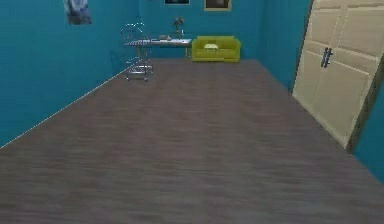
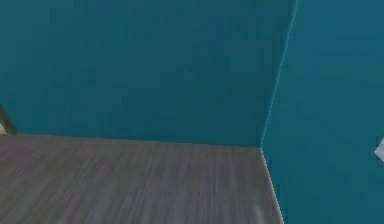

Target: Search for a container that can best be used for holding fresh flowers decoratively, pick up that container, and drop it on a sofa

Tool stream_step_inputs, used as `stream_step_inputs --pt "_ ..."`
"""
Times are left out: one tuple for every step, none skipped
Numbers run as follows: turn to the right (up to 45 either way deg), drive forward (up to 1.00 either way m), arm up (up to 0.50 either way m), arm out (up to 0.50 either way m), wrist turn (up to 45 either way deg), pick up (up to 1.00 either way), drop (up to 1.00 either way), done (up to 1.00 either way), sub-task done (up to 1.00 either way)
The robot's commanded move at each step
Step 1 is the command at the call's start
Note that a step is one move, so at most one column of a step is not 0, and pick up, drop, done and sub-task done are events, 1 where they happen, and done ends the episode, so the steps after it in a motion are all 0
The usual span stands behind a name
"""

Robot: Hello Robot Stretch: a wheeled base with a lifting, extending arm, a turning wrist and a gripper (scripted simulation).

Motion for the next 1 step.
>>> stream_step_inputs --pt "0.0 1.0 0.0 0.0 0.0 0.0 0.0 0.0 0.0"
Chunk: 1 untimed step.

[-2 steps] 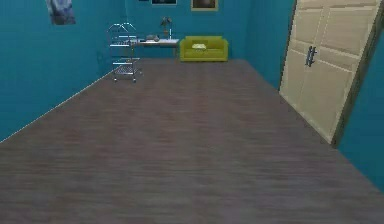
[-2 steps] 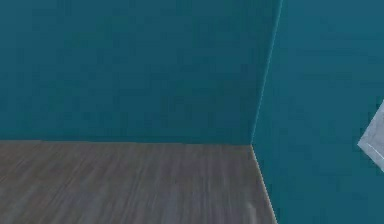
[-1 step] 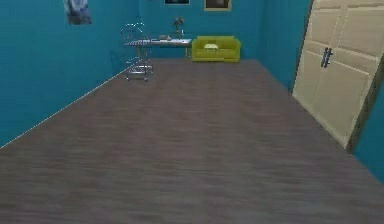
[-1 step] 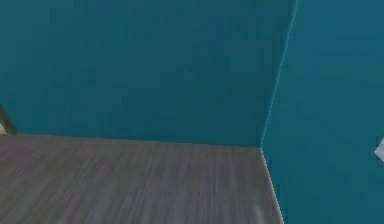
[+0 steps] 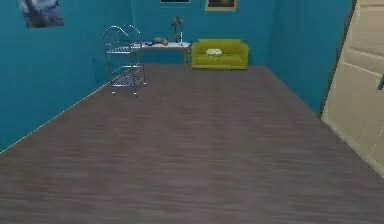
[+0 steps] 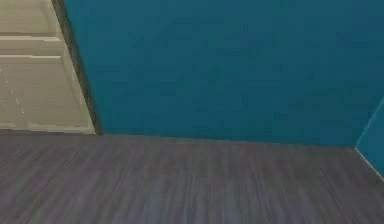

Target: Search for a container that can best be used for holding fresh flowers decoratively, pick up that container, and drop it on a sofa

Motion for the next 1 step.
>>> stream_step_inputs --pt "0.0 1.0 0.0 0.0 0.0 0.0 0.0 0.0 0.0"
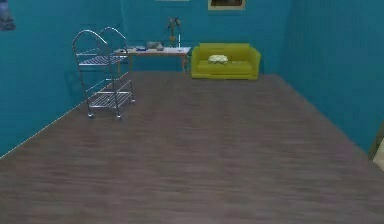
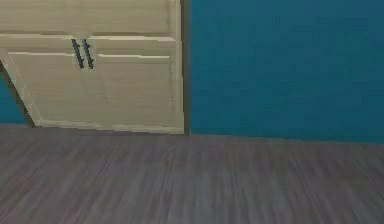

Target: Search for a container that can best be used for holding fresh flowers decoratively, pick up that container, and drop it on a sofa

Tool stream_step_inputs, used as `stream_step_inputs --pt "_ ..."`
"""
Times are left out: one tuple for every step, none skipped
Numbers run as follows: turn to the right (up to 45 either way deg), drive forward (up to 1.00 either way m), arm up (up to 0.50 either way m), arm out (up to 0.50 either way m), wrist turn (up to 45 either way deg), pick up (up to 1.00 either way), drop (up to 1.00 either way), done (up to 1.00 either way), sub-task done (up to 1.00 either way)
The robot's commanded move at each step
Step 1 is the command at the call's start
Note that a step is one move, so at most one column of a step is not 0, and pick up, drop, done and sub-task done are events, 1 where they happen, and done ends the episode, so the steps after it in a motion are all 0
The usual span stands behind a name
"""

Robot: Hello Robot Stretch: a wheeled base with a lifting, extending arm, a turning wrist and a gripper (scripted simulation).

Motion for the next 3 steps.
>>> stream_step_inputs --pt "0.0 1.0 0.0 0.0 0.0 0.0 0.0 0.0 0.0" --pt "0.0 1.0 0.0 0.0 0.0 0.0 0.0 0.0 0.0" --pt "0.0 1.0 0.0 0.0 0.0 0.0 0.0 0.0 0.0"
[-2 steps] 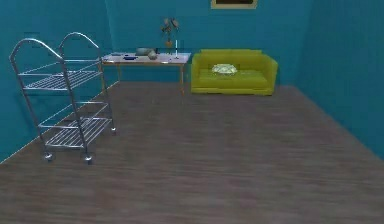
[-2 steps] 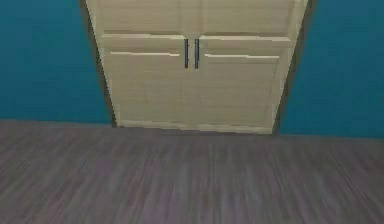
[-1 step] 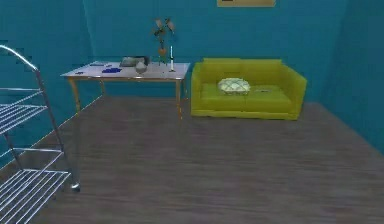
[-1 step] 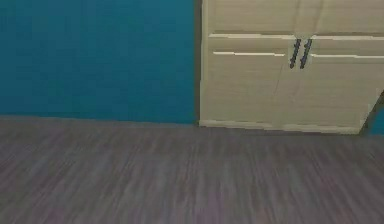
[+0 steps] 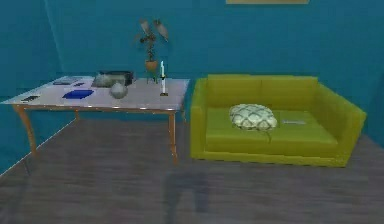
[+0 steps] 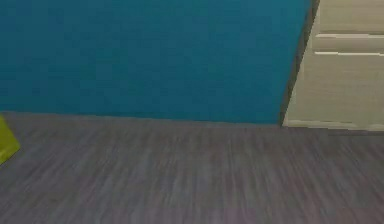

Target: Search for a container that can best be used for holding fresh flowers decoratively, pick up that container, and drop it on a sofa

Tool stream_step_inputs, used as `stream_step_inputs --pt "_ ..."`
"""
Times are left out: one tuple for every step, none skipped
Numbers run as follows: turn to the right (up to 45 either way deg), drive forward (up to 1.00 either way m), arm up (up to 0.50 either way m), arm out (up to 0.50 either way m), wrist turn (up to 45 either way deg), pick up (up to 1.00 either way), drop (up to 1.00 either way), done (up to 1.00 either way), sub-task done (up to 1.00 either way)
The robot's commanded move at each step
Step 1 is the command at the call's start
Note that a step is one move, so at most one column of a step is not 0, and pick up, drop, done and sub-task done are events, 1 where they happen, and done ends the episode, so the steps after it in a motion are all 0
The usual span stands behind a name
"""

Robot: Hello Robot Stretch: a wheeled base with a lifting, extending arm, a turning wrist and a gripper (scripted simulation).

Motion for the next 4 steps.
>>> stream_step_inputs --pt "0.0 1.0 0.0 0.0 0.0 0.0 0.0 0.0 0.0" --pt "-12.0 0.0 0.0 0.0 0.0 0.0 0.0 0.0 0.0" --pt "0.0 0.2 0.0 0.0 0.0 0.0 0.0 0.0 0.0" --pt "-45.0 0.0 0.0 0.0 0.0 0.0 0.0 0.0 0.0"
